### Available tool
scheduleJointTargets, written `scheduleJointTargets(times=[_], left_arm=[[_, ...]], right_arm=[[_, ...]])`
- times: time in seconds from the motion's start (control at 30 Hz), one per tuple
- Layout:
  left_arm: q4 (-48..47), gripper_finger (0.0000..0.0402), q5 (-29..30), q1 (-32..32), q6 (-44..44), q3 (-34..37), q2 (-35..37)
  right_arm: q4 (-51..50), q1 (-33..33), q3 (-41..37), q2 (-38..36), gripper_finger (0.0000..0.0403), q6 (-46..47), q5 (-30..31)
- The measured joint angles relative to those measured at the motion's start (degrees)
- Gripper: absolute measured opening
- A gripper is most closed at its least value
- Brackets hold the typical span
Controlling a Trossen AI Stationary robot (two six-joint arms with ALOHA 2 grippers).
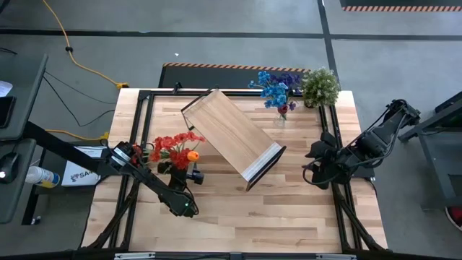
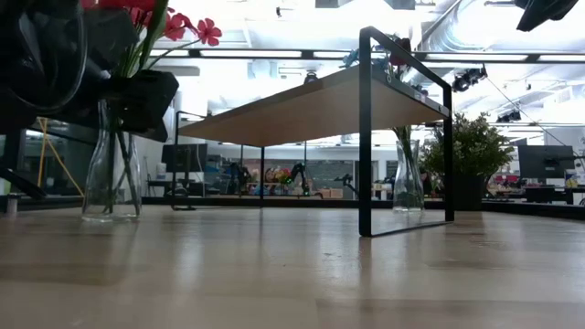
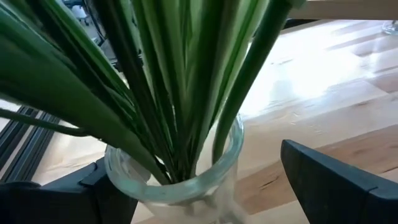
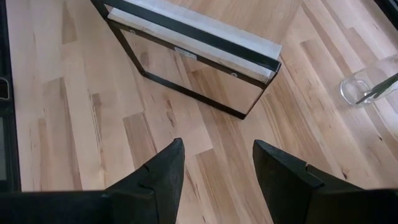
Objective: Pick and place flowers into a vace then onto a shelf
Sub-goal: Put the bottom transparent vase on the shelf
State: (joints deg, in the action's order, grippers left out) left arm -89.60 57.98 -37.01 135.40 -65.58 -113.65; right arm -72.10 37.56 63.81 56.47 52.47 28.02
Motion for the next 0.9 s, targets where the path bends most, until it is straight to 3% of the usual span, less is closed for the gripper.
scheduleJointTargets(times=[0.9], left_arm=[[2.66,0.0390,7.72,-0.09,-4.88,-0.13,0.02]], right_arm=[[-0.04,0.00,0.00,-0.01,0.0181,-3.34,-3.40]])
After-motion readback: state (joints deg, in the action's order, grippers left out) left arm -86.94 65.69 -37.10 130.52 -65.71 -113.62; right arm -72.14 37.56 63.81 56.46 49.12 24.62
